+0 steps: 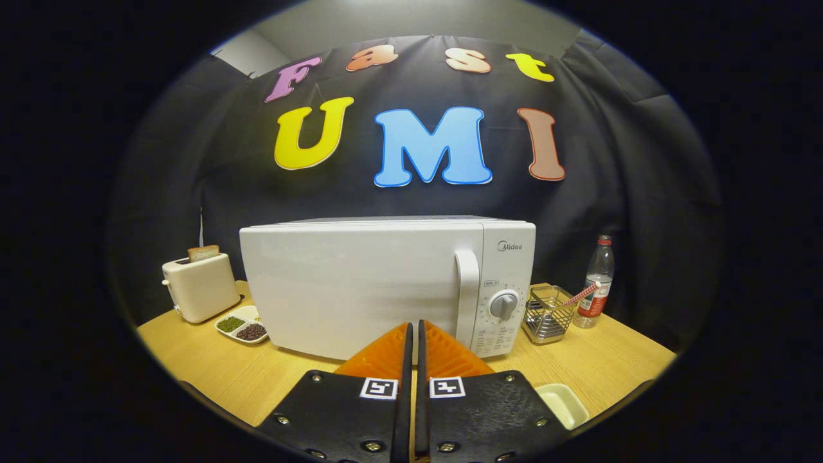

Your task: Open the microwave, put the food inside, and close the microwave door.

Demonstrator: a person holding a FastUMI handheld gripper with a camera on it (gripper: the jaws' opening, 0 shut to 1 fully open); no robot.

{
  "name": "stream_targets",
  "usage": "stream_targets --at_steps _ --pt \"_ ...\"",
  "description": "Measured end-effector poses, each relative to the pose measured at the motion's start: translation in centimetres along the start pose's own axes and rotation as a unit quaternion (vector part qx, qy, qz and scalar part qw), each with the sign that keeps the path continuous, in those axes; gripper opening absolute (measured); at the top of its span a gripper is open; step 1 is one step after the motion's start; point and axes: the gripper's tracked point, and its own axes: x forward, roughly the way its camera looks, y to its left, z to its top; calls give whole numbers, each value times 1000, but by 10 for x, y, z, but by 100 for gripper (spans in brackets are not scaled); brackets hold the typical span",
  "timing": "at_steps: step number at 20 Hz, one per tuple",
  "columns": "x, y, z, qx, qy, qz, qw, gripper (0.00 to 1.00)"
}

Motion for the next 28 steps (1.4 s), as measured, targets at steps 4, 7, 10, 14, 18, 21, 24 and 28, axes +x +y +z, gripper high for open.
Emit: stream_targets --at_steps 4,7,10,14,18,21,24,28 --pt "-30 7 11 5 -18 4 1000 4" --pt "-29 3 14 -3 -15 2 1000 4" --pt "-34 1 12 16 -5 8 1000 4" --pt "-67 7 29 11 -16 17 1000 4" --pt "-108 24 49 -3 -28 31 999 4" --pt "-139 33 71 6 -45 41 998 4" --pt "-162 37 94 4 -55 39 998 4" --pt "-189 38 102 4 -52 44 998 4"
